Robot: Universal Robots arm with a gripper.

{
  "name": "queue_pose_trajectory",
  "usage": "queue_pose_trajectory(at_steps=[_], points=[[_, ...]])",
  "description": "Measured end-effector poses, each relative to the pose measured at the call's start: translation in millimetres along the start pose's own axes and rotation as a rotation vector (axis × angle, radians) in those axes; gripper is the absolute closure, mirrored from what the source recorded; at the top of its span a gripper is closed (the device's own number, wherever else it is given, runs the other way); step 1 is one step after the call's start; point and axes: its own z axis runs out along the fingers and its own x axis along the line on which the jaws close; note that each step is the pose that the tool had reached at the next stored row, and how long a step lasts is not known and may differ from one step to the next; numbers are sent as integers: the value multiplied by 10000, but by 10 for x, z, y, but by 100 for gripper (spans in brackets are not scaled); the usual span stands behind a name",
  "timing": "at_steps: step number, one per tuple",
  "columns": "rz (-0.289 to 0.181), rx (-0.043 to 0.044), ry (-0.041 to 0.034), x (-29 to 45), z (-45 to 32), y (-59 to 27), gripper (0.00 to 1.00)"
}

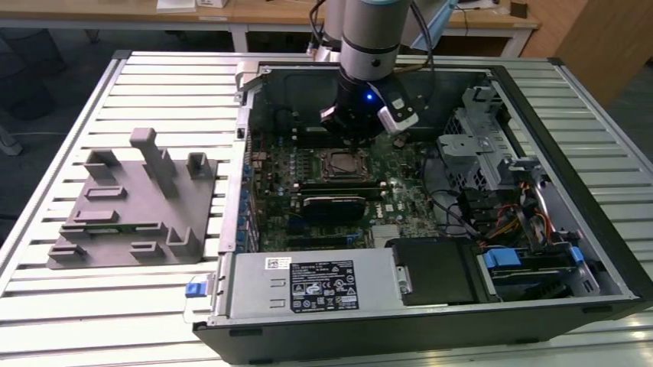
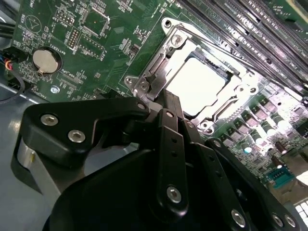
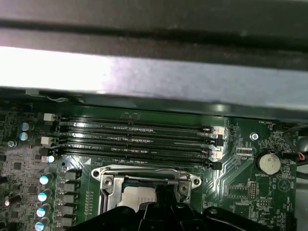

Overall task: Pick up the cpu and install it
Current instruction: 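Install the second cpu locking lever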

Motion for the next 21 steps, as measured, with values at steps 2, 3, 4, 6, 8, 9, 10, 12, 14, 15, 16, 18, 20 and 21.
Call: queue_pose_trajectory(at_steps=[2,3,4,6,8,9,10,12,14,15,16,18,20,21], points=[[1,0,0,0,-42,2,89],[1,0,0,0,-65,3,89],[0,0,-1,-1,-85,4,89],[-1,-2,-1,-1,-99,1,89],[-1,-2,0,0,-99,-10,89],[0,-1,-1,0,-100,-17,89],[0,-1,-1,1,-100,-27,89],[0,-1,-1,3,-102,-54,89],[0,0,0,5,-104,-84,89],[0,-1,0,6,-104,-101,89],[0,-1,0,6,-105,-117,89],[0,-2,-1,8,-107,-137,89],[1,1,1,9,-125,-145,89],[2,0,0,9,-139,-145,89]])
